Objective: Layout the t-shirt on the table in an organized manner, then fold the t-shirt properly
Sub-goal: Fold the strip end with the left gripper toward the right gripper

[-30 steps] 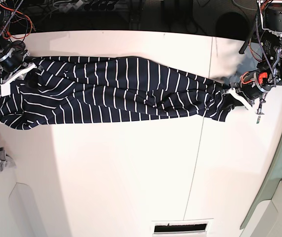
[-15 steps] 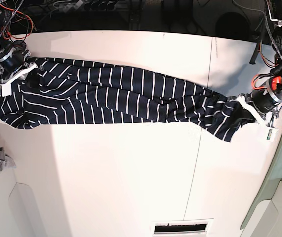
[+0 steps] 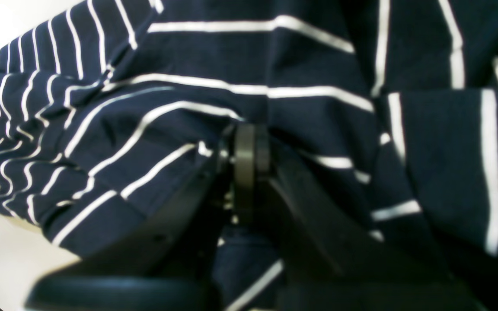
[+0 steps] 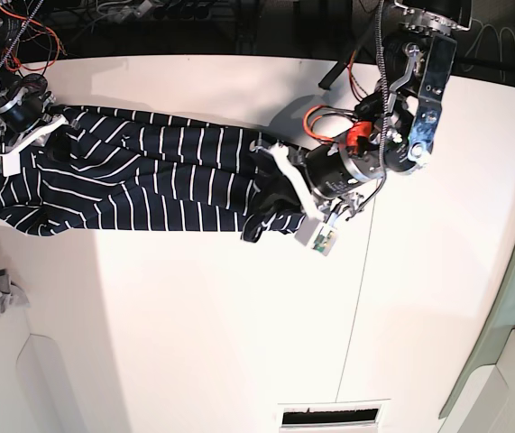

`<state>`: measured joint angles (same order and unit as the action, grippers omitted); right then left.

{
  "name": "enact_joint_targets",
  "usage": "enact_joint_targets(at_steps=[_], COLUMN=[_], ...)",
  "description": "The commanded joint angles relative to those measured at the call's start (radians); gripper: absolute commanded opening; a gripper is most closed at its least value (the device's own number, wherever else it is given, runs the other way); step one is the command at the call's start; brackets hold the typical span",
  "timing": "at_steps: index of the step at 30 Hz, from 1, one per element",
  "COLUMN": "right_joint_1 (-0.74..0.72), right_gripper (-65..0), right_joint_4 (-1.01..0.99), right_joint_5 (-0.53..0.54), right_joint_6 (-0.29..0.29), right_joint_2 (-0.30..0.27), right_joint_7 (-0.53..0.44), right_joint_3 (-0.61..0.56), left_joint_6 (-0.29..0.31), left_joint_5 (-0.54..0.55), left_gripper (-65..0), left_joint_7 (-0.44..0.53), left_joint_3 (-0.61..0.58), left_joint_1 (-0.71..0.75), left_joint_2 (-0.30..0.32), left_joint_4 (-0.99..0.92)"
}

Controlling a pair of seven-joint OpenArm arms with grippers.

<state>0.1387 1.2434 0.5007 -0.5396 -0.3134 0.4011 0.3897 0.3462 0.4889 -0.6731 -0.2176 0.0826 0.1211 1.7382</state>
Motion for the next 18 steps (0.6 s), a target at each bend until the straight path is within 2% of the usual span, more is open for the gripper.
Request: enact_joint_targets(at_steps=[1,4,7,14,17,18], right_joint_1=[-0.002,-0.002,-0.002,-0.002,-0.003,-0.003], right_gripper=[-65.0,-65.0,-65.0,-65.0,-64.8,-59.2], right_joint_4=[0.008,0.008,0.008,0.008,0.008,0.008], right_joint_5=[-0.003,-0.003,-0.003,-0.003,-0.003,-0.003], right_joint_6=[0.000,0.000,0.000,0.001,0.001,0.001], right_joint_2=[-0.016,-0.016,-0.016,-0.016,-0.016,-0.016], right_joint_7=[0.000,0.000,0.000,0.000,0.000,0.000], right_joint_3=[0.005,0.005,0.005,0.005,0.005,0.005], left_joint_6=[0.003,0.002,0.001,0.002,0.013,0.038], left_joint_5=[-0.002,-0.063,-0.068,-0.135,-0.134,-0.134], left_gripper=[-65.0,-65.0,-65.0,-65.0,-65.0,-65.0], left_joint_7=[0.027,0.035,0.046,0.171,0.183,0.185], left_joint_3=[-0.019,-0.064,-0.096,-0.124,-0.124,-0.124], left_joint_1=[-0.026,-0.044,-0.049,-0.052,-0.059,-0.064], left_joint_2=[-0.019,-0.062,-0.094,-0.153,-0.175,-0.178], left_joint_4=[0.016,0.014,-0.004,-0.162,-0.225,-0.237])
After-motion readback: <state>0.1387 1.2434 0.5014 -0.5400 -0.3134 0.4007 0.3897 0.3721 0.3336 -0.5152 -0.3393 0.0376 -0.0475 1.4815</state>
